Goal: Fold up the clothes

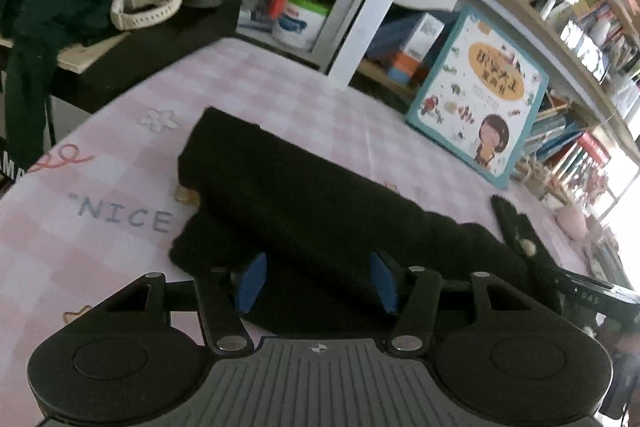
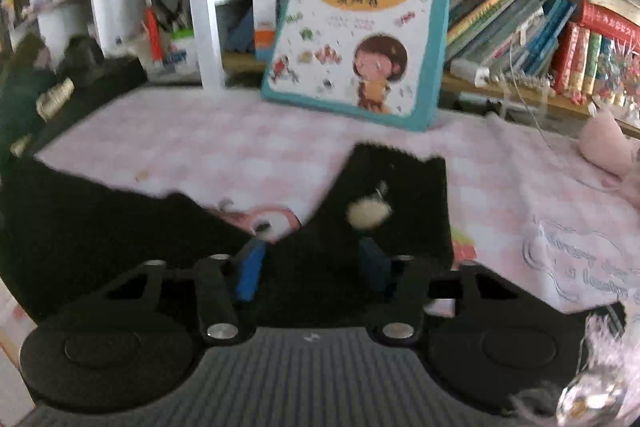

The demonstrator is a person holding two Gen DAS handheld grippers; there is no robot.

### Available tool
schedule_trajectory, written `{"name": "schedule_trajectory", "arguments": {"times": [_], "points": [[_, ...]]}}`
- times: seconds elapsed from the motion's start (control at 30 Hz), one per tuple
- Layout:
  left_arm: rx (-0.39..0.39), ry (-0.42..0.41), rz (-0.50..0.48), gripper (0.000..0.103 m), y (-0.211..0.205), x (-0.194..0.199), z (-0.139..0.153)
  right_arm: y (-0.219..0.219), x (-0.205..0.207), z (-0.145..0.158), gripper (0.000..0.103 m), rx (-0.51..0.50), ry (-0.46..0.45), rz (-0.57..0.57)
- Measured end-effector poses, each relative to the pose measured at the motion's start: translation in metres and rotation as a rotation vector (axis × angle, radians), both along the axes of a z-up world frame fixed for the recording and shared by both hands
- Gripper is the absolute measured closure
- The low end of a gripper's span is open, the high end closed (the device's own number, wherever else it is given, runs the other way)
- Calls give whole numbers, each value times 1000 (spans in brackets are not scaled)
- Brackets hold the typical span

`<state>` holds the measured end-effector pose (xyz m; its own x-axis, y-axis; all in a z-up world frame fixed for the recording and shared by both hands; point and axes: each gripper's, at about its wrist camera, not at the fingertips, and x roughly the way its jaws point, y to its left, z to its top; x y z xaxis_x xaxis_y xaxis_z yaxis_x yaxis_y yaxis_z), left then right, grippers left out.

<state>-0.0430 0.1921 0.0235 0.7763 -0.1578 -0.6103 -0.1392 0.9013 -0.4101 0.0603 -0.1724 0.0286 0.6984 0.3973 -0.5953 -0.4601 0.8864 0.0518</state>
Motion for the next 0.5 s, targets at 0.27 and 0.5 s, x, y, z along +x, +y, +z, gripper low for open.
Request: {"name": "schedule_trajectory", "arguments": {"times": [0.27,0.5], "points": [[-223,-106,81,100,17,8,-7,-47,-13,18,97,266,-56,-108],[-426,-271,24,100,26,34,14,-103,-26,16,97,589,-4,-337]]}}
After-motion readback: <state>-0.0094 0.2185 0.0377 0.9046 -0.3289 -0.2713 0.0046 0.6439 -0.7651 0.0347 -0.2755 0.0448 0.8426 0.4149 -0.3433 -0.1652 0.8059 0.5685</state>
